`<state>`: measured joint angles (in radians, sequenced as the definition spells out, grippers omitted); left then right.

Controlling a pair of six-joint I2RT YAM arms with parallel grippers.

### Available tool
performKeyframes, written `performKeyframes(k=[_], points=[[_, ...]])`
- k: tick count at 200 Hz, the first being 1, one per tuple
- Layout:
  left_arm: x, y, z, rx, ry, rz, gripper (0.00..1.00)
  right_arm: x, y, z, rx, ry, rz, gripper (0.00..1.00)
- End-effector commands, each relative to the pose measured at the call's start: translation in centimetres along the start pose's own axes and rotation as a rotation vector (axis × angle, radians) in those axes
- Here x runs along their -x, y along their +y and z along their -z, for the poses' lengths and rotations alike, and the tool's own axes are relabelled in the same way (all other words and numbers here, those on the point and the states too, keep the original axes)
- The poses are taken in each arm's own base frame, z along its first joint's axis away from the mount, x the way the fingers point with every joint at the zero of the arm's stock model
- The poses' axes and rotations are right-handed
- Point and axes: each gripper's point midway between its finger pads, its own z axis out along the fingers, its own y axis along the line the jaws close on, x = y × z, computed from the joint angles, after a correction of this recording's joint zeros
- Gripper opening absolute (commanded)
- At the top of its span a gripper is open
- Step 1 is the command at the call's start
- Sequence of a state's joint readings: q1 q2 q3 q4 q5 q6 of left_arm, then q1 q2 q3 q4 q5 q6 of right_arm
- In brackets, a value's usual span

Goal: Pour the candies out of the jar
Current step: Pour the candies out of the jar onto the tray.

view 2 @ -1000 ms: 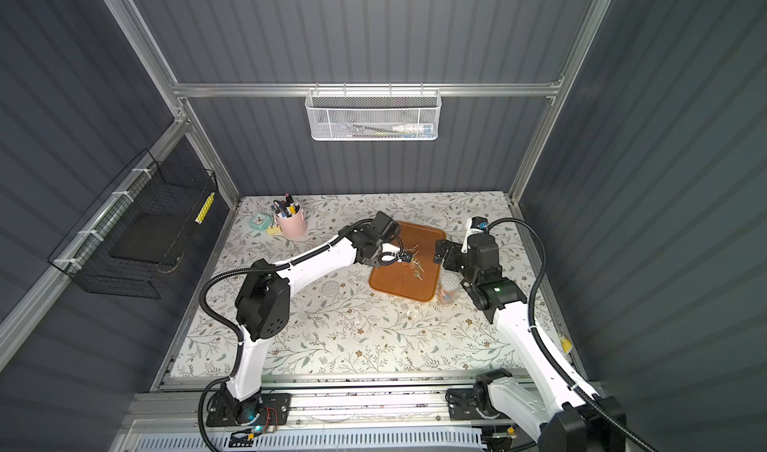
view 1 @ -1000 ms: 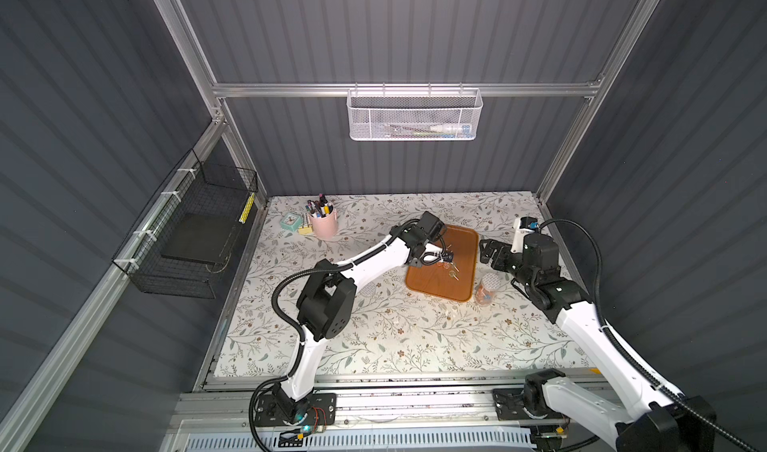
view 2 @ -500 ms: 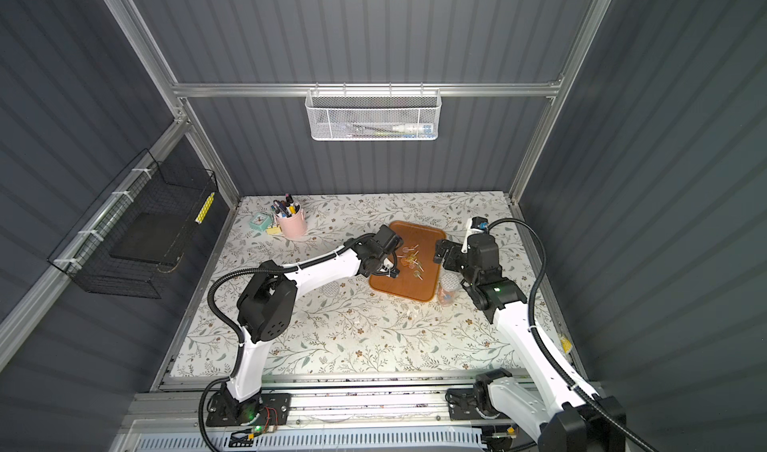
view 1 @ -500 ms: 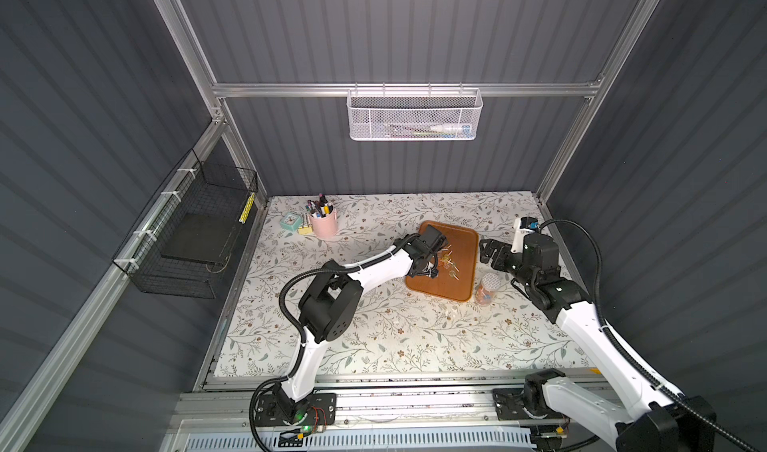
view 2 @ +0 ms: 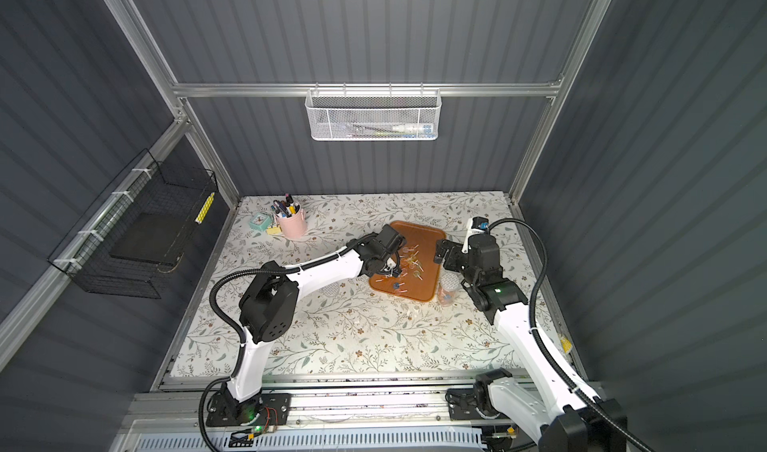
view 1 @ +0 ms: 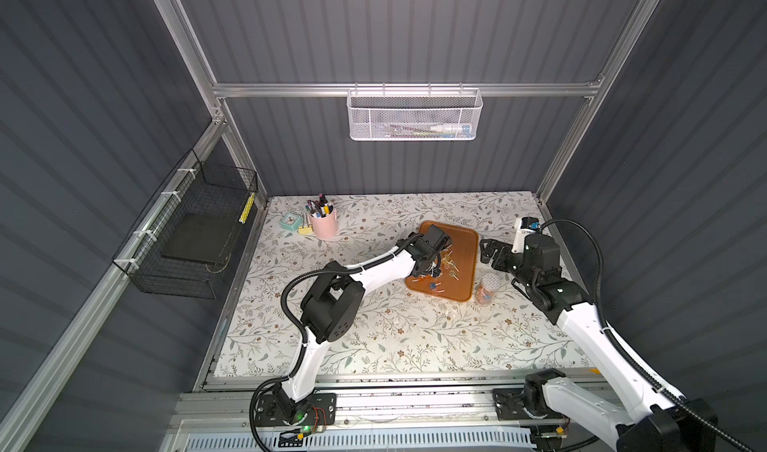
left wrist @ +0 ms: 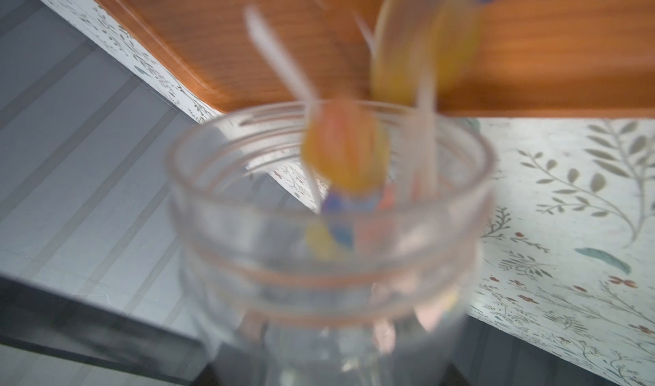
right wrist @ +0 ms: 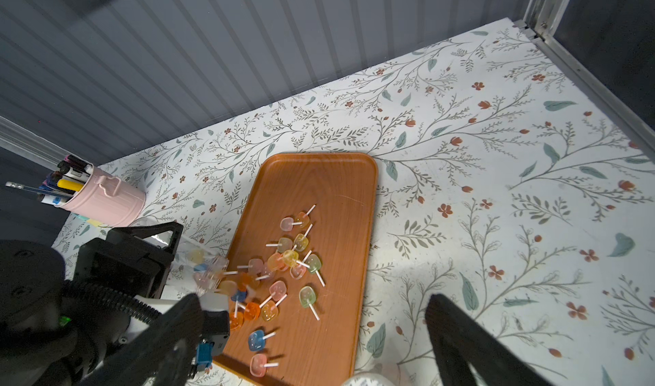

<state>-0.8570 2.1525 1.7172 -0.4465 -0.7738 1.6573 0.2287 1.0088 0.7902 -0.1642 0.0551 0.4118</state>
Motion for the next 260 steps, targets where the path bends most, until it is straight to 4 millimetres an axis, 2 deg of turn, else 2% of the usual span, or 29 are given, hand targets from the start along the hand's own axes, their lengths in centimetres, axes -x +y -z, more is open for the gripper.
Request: performKeyframes(k=[1,56,115,144,173,194,217,260], points=[[1.0,1.4,-0.6,0.024,-0.033,-0.007,0.0,0.3,-0.1,0.3,-0.001,-0.018,-0.001,0.99],[1.6,3.2,-3.7,0.054,-0.057,-0.008,0.0,0.6,-0.3,0.6,-0.011,-0.026,0.012,0.99],[0.2,5.2,-6.8,0.12,-0.012,-0.031,0.0,0.7,-0.3,0.7,-0.015,-0.025,0.02,0.99],[-0.8,6.7,-6.8,0.191,0.016,-0.061,0.0,0.6,-0.4,0.7,-0.02,-0.023,0.023,0.99],[-2.0,8.7,-5.6,0.309,0.028,-0.131,0.0,0.2,-0.4,0.4,-0.013,-0.013,0.017,0.99],[-2.2,10.1,-5.4,0.378,0.043,-0.157,0.0,0.0,-0.2,0.2,-0.003,-0.006,0.012,0.99],[-1.6,10.4,-5.7,0.407,0.035,-0.172,0.0,0.0,-0.1,0.2,0.006,-0.006,0.006,0.99],[-1.8,11.7,-5.7,0.502,0.062,-0.18,0.0,-0.3,-0.3,0.3,0.002,-0.004,0.005,0.99]])
